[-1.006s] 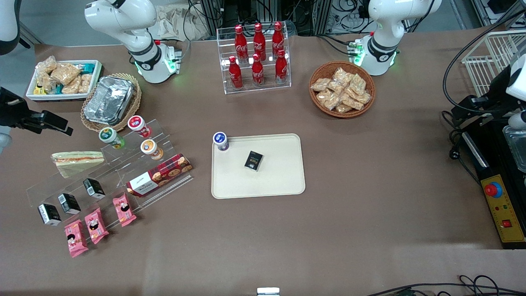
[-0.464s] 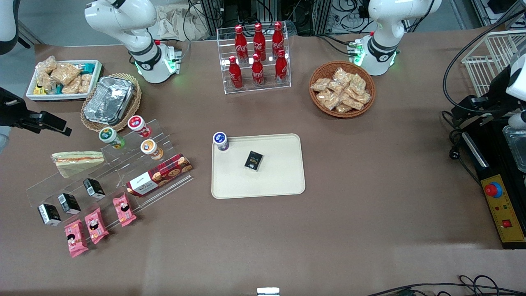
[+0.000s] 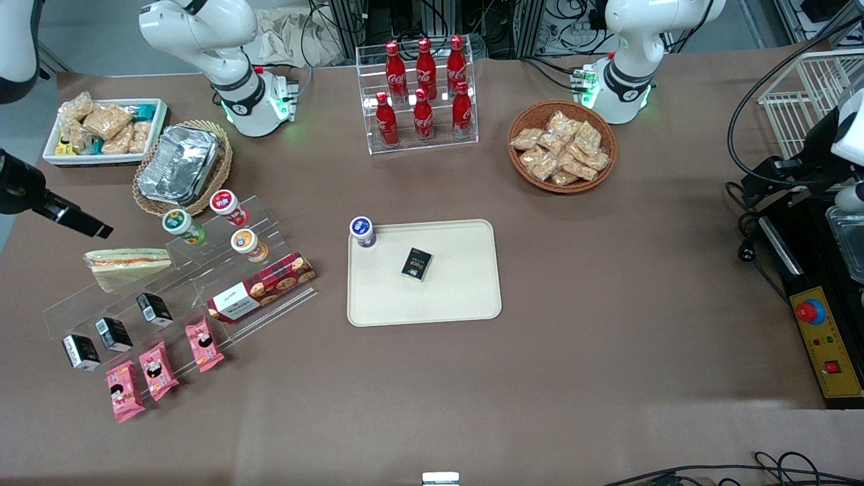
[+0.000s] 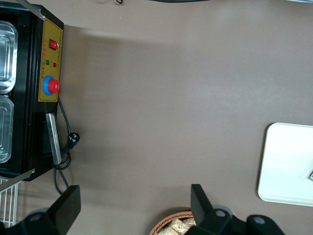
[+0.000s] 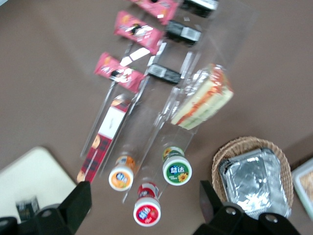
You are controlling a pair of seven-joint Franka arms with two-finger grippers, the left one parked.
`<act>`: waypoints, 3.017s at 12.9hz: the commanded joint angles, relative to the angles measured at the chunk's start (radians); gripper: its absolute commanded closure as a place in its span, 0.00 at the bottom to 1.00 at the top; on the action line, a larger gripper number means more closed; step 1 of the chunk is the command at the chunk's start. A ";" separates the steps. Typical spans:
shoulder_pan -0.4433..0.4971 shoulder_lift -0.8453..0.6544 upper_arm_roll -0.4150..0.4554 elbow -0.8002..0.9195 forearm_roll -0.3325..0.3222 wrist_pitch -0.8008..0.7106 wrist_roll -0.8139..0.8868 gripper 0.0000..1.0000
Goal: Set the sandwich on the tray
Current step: 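Move the right gripper toward the wrapped sandwich on the acrylic rack, then lower the right gripper over the sandwich and close on it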
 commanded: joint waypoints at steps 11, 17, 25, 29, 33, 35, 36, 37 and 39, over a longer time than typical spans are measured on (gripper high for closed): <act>-0.048 0.077 -0.027 -0.021 -0.044 0.098 0.332 0.02; -0.096 0.032 -0.031 -0.216 -0.046 0.225 0.283 0.02; -0.096 -0.078 -0.031 -0.511 -0.079 0.500 0.277 0.02; -0.097 -0.071 -0.031 -0.549 -0.110 0.570 0.274 0.02; -0.116 -0.048 -0.034 -0.557 -0.139 0.609 0.255 0.03; -0.116 -0.032 -0.034 -0.557 -0.155 0.624 0.252 0.03; -0.117 -0.026 -0.034 -0.558 -0.155 0.629 0.247 0.03; -0.128 -0.026 -0.033 -0.566 -0.155 0.641 0.241 0.03; -0.134 -0.026 -0.033 -0.586 -0.155 0.672 0.240 0.03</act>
